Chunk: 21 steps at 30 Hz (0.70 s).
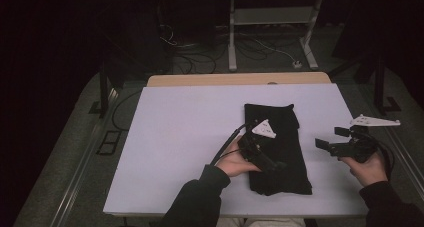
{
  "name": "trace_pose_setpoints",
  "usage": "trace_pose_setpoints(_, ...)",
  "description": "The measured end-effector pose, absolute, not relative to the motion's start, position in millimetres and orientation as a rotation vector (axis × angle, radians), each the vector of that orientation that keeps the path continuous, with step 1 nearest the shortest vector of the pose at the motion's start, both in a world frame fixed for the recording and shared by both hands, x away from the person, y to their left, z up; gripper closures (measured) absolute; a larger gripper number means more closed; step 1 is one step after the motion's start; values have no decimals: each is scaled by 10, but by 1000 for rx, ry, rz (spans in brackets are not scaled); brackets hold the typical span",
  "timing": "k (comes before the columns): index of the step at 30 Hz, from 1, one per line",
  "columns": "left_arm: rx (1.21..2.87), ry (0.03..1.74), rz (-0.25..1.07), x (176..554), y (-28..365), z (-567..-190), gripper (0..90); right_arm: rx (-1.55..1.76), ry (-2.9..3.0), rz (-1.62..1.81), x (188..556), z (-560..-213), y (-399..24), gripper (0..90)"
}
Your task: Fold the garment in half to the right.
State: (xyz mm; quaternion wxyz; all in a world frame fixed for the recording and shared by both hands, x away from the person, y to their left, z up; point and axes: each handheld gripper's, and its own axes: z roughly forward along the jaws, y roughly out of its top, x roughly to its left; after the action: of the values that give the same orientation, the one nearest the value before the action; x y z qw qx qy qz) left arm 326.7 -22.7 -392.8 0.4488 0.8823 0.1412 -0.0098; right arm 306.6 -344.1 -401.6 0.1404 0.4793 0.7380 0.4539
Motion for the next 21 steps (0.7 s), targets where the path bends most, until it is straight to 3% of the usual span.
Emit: trace_pose_setpoints(21,2144,473,54,3314,357,-3902,0,1370,2133,1314,2887,-4041,-3452,0)
